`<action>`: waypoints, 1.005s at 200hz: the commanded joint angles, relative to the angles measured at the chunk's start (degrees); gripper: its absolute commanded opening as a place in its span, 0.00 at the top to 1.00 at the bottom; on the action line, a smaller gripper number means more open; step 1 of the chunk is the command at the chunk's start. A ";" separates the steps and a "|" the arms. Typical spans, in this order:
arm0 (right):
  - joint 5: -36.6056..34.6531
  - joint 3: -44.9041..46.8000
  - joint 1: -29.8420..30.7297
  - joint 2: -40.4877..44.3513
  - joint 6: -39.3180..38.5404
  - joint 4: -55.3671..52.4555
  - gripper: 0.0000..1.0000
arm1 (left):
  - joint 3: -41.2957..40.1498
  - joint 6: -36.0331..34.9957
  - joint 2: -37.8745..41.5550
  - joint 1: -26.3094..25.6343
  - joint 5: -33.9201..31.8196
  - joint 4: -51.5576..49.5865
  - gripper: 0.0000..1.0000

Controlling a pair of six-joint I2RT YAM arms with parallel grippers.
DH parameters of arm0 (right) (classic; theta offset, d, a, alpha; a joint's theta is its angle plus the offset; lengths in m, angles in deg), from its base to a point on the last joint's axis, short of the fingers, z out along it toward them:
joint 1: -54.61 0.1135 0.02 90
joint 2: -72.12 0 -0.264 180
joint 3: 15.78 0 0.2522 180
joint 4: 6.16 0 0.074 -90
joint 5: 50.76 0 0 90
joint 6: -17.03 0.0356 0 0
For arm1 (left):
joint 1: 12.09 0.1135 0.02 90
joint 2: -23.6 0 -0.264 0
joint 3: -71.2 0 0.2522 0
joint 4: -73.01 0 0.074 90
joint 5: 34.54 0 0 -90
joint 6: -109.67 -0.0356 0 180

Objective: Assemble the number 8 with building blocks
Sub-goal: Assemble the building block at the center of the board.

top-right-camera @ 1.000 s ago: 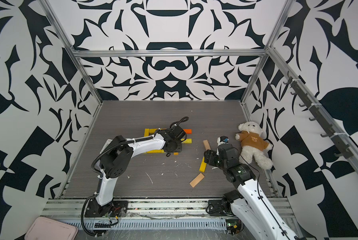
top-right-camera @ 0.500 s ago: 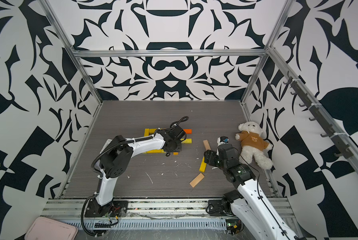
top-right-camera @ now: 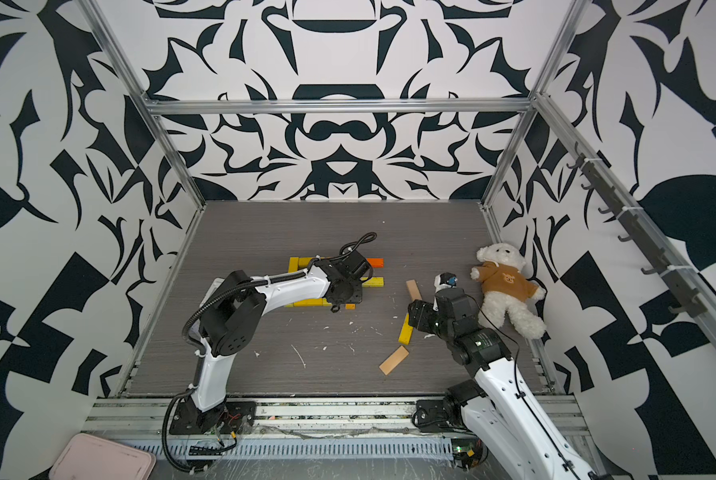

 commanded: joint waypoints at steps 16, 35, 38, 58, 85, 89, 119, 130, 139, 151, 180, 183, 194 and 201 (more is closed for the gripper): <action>-0.78 0.55 0.26 -0.32 0.27 1.54 0.22 | -1.67 1.19 3.10 0.38 -0.04 0.25 0.46; 0.13 -0.16 0.26 -1.49 -0.54 1.75 0.24 | -2.55 0.92 5.48 0.38 0.48 1.94 0.44; 0.37 -0.40 0.26 -1.75 -0.76 1.70 0.24 | -2.69 0.67 6.05 0.38 0.63 2.47 0.43; 0.77 -1.49 0.24 -3.62 -3.20 1.75 0.25 | -4.16 -1.25 9.82 0.38 1.95 5.76 0.37; -0.20 -3.83 0.18 -6.89 -6.53 1.12 0.29 | -7.61 -6.73 16.06 0.38 5.58 11.44 0.00; -0.27 -4.21 0.12 -7.47 -6.93 1.13 0.30 | -7.87 -7.84 16.93 0.40 5.97 11.78 0.01; -1.28 -6.58 -0.15 -12.85 -8.98 0.94 0.37 | -9.33 -18.28 22.71 0.55 10.57 13.45 0.01; -1.40 -7.37 -0.41 -15.08 -9.56 1.42 0.40 | -9.99 -22.76 24.52 0.64 13.45 14.19 0.01; -1.39 -8.23 -0.58 -17.03 -9.90 1.57 0.43 | -10.43 -25.73 25.86 0.77 15.39 14.43 0.01; -1.26 -9.59 -1.04 -19.70 -10.22 1.72 0.46 | -10.39 -28.86 27.64 1.25 17.66 13.71 0.01; 0.47 -13.00 -3.06 -27.32 -12.10 1.97 0.48 | -9.25 -32.42 30.51 4.60 23.59 10.92 0.01; 0.60 -13.29 -3.24 -28.11 -12.34 2.07 0.48 | -9.09 -32.48 30.87 5.28 24.37 10.69 0.01; 0.87 -14.44 -4.16 -30.89 -12.91 2.09 0.48 | -8.91 -32.21 31.83 7.19 27.00 10.33 0.01; 1.19 -14.80 -4.83 -32.41 -13.40 2.62 0.48 | -8.89 -32.41 32.36 8.26 28.53 9.94 0.01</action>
